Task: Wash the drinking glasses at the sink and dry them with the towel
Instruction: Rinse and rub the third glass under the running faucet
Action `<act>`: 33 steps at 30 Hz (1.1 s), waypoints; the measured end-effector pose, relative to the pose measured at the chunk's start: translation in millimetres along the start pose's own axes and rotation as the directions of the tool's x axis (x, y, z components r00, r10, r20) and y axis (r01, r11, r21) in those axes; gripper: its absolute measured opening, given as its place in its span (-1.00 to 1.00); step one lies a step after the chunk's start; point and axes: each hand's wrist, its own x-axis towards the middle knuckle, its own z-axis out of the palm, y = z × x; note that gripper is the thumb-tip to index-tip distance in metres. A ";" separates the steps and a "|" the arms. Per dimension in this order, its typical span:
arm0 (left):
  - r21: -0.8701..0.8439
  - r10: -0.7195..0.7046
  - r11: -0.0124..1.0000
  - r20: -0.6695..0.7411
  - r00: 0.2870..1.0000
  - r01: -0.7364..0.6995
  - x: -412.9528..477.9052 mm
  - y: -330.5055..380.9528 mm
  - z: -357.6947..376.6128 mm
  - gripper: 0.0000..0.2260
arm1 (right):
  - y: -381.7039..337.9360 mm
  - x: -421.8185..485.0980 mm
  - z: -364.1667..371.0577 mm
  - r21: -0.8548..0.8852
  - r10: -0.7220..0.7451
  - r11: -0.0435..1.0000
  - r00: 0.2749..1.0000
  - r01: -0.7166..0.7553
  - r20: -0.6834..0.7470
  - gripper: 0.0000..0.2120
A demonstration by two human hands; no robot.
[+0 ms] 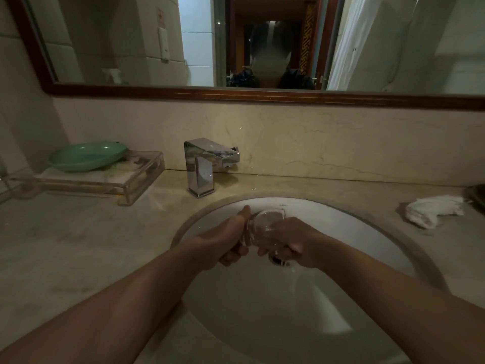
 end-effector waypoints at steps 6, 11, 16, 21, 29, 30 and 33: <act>0.012 -0.031 0.999 -0.040 0.999 0.031 -0.5 -1.6 -0.5 -0.26 | -2.7 -4.6 2.2 -0.005 0.072 0.997 0.983 -0.072 0.171 -0.85; 0.057 -0.005 0.998 -0.033 0.999 0.007 0.7 -2.1 1.4 -0.29 | 0.7 -2.8 0.1 -0.059 0.027 0.998 0.999 -0.024 0.038 -0.80; 0.005 -0.001 1.000 0.033 0.999 0.001 -0.7 1.1 1.1 -0.31 | -0.5 -4.3 1.2 0.020 0.042 0.999 0.999 -0.041 -0.002 -0.84; -0.044 0.022 0.999 0.089 0.996 -0.018 -5.2 4.7 -3.3 -0.38 | -5.8 -8.0 0.0 0.102 0.078 0.991 0.988 -0.092 0.137 -0.91; -0.010 0.002 1.000 0.118 0.993 -0.001 -1.4 -0.4 -5.8 -0.34 | -2.5 -7.7 0.5 0.070 0.064 0.995 0.997 -0.068 0.049 -0.77; -0.008 0.000 1.000 0.126 0.992 0.001 -1.3 -0.7 -5.3 -0.33 | -2.1 -7.2 1.1 0.076 0.072 0.994 0.997 -0.073 0.020 -0.79; 0.018 -0.007 1.000 0.112 0.994 0.005 -2.2 -0.9 -5.2 -0.32 | -1.7 -5.2 2.0 0.098 0.109 0.989 0.993 -0.112 0.036 -0.84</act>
